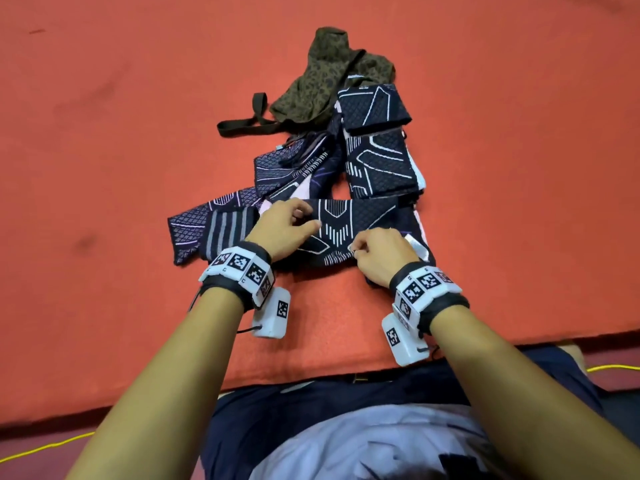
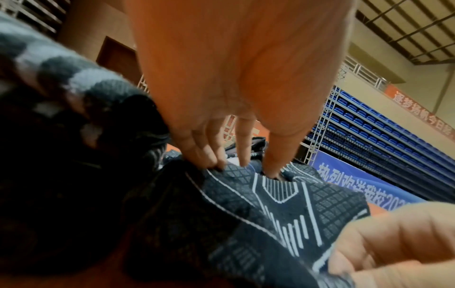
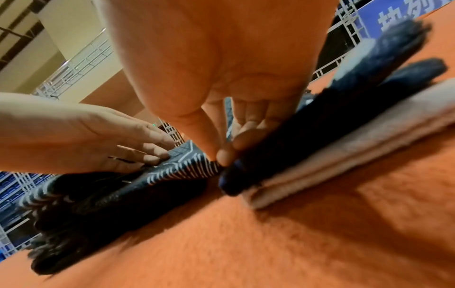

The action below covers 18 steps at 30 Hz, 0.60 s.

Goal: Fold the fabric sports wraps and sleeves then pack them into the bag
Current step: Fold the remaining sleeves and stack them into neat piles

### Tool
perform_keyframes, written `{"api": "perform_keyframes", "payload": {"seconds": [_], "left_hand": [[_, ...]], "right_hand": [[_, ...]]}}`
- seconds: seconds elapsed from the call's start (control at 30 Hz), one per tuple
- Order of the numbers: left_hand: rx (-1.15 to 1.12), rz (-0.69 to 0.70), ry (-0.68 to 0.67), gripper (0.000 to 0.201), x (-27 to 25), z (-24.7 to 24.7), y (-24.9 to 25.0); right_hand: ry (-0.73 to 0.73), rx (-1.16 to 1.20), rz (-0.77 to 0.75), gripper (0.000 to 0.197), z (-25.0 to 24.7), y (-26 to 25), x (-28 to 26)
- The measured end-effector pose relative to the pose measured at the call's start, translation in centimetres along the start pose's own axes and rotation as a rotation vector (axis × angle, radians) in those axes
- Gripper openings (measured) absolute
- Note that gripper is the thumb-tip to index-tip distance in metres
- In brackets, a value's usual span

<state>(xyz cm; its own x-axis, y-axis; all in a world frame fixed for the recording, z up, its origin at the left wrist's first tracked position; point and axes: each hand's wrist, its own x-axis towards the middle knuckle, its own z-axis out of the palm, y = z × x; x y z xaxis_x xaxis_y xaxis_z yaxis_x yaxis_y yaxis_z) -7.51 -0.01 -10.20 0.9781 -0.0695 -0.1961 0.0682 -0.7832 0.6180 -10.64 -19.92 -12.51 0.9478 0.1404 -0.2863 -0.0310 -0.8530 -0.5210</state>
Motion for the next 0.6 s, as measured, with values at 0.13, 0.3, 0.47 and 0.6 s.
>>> {"api": "perform_keyframes", "payload": {"seconds": [0.13,0.3,0.47,0.6], "left_hand": [[0.140,-0.117,0.084,0.047,-0.3,-0.2,-0.5],[0.149,-0.179,0.082,0.057,-0.3,0.9,-0.1],[0.079,-0.181,0.128,0.057,0.0,0.6,-0.1],[0.040,-0.093,0.195,0.049,0.0,-0.2,-0.1]], "right_hand": [[0.022,0.048,-0.025,0.022,0.0,-0.3,0.2],[0.051,0.206,-0.054,0.049,0.2,-1.3,1.2],[-0.041,0.325,-0.080,0.062,1.6,0.5,1.8],[-0.051,0.378,-0.063,0.055,1.6,0.9,2.1]]}}
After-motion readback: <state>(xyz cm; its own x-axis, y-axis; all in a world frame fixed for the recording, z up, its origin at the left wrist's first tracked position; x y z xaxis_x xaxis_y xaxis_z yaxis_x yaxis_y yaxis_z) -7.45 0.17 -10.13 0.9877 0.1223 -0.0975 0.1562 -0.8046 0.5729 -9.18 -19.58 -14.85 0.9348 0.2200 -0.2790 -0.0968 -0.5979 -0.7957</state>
